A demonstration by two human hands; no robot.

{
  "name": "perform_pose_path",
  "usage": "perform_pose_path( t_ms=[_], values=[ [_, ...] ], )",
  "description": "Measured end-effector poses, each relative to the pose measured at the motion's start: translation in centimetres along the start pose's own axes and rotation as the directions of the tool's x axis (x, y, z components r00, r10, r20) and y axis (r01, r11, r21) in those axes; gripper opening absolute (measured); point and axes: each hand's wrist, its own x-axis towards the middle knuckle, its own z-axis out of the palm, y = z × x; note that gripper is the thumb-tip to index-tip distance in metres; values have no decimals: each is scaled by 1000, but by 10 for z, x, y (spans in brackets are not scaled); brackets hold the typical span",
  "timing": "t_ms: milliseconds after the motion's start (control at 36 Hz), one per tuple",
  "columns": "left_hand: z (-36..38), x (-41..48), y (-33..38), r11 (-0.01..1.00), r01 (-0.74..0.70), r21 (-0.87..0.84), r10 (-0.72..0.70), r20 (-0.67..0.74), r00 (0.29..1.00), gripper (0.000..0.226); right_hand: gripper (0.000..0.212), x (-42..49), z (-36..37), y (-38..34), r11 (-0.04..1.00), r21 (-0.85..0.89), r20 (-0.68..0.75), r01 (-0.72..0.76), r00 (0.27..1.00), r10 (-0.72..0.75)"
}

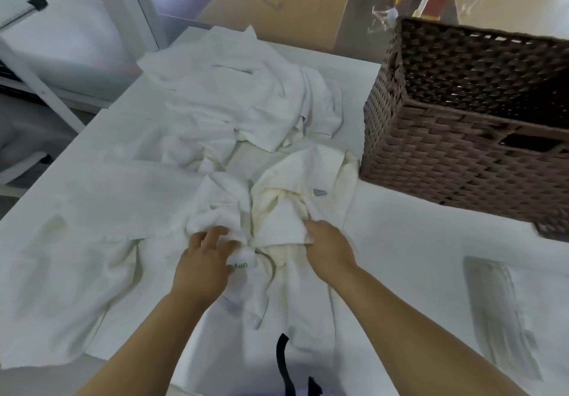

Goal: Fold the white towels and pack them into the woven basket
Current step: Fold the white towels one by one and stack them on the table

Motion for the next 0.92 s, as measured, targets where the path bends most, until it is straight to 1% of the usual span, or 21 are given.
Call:
perform_pose_path(
  t_ms=[56,139,167,222,278,361,417,472,556,611,694,750,833,917],
  values=[
    [2,2,-2,1000,7,22,-7,2,1000,44,24,-3,-15,5,997,71,-135,14,991,-4],
    [1,6,3,997,36,67,-38,31,999,47,35,-15,-45,14,994,106,-305,23,952,10],
    [1,9,7,997,46,61,-49,48,998,49,36,-21,-55,18,994,99,-335,36,942,0],
    [-2,16,16,998,52,26,-54,74,996,53,40,-36,-71,26,995,68,-342,67,939,-40],
    [-8,22,27,1000,9,-16,-9,30,1000,59,43,-54,-79,37,996,40,-319,79,946,-62],
    [-13,31,50,991,-122,-55,118,-59,991,59,44,-81,-82,59,999,19,-306,29,952,-21],
    [-11,35,67,975,-220,-40,218,-32,975,59,46,-99,-81,74,1000,-16,-274,-20,962,15],
    [-4,39,82,959,-281,-30,282,31,959,66,47,-116,-78,88,997,-55,-222,-51,974,37],
    [8,45,100,963,-264,-62,270,126,955,72,47,-141,-76,108,985,-117,-115,-123,987,110],
    [16,50,108,974,-225,-28,226,211,951,67,47,-156,-75,119,961,-182,-8,-210,977,212],
    [28,53,116,979,-204,30,184,319,930,58,43,-173,-76,133,899,-301,138,-319,918,372],
    [34,52,120,976,-213,41,188,334,924,57,46,-181,-77,140,869,-340,206,-360,873,443],
    [39,50,125,973,-222,59,192,322,927,60,49,-181,-77,145,847,-317,237,-426,829,506],
    [42,47,124,979,-196,61,171,283,944,62,40,-163,-77,141,854,-255,178,-452,847,501]
  ],
)
